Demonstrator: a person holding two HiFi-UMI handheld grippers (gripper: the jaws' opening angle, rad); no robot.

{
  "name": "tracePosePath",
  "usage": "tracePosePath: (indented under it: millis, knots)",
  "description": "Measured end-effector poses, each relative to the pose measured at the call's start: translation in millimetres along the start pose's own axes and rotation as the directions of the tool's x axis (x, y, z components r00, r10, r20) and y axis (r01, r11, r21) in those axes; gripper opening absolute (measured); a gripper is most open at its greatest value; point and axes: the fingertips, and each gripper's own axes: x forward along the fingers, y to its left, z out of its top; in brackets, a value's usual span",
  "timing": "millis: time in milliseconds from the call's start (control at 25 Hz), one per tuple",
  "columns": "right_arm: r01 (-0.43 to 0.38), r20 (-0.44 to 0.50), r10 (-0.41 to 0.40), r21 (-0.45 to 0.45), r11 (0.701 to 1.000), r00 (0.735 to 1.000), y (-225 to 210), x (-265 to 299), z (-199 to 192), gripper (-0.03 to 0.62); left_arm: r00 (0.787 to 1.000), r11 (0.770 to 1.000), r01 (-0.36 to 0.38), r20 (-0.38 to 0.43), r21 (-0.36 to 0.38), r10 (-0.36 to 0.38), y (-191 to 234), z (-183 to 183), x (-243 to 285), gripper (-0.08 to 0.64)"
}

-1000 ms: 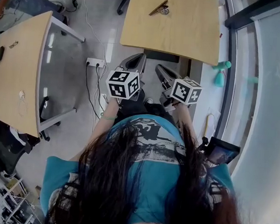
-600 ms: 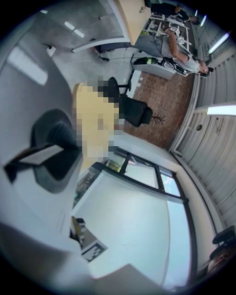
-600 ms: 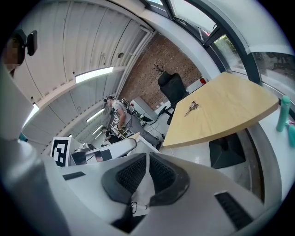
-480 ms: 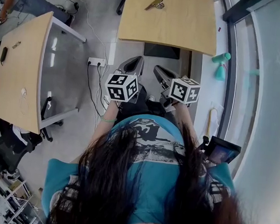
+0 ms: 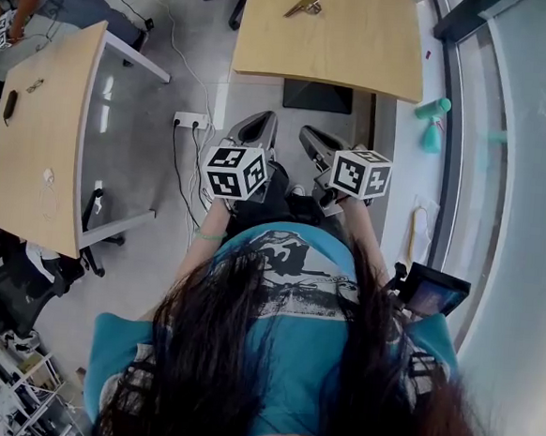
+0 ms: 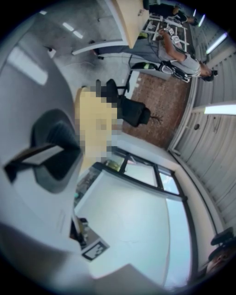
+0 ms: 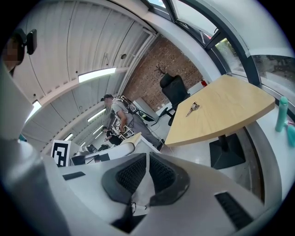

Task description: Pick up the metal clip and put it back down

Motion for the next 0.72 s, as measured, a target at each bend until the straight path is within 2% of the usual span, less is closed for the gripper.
tracePosePath:
  millis: [720]
  knots:
    - [0.0, -0.024, -0.001, -0.023, 1.0, 1.0, 5.8, 1.7, -9.6, 0.031, 1.0, 1.0, 0.003, 0.02, -0.016, -0.003, 2.9, -4.9, -7.7, 0.003]
